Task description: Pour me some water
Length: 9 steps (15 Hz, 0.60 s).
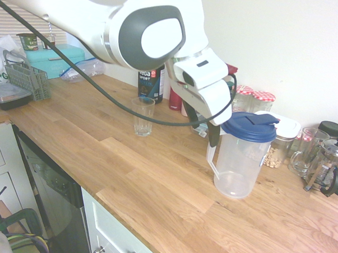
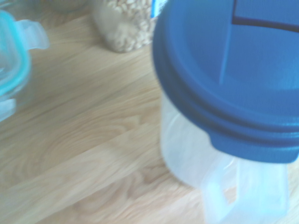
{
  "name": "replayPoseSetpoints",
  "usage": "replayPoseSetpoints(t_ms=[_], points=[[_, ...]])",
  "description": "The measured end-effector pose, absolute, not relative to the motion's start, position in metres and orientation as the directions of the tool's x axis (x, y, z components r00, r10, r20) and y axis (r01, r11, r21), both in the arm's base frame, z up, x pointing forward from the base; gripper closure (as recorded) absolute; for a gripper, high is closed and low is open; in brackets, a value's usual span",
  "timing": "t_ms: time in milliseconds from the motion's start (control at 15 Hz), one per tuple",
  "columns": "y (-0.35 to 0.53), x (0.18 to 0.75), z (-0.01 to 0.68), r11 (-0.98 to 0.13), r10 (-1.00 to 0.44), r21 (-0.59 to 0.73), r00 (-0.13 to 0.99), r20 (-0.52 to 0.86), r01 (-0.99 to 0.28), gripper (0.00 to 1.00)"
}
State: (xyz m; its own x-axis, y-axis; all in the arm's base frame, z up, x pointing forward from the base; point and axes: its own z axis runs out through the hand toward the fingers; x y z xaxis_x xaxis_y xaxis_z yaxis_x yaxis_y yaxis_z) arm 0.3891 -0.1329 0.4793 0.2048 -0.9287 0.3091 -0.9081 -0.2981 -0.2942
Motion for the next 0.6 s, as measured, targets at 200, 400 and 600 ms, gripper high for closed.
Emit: replayPoseSetpoints(t_ms=[200,400,600], points=[[-0.144,0.399,0.460,-0.302,-0.924,-0.310,0.196,0.329,-0.902,1.00],[-0.151,0.406,0.448,-0.292,-0.926,-0.327,0.180,0.331,-0.899,1.00],[-0.153,0.408,0.447,-0.290,-0.926,-0.338,0.174,0.334,-0.895,1.00]])
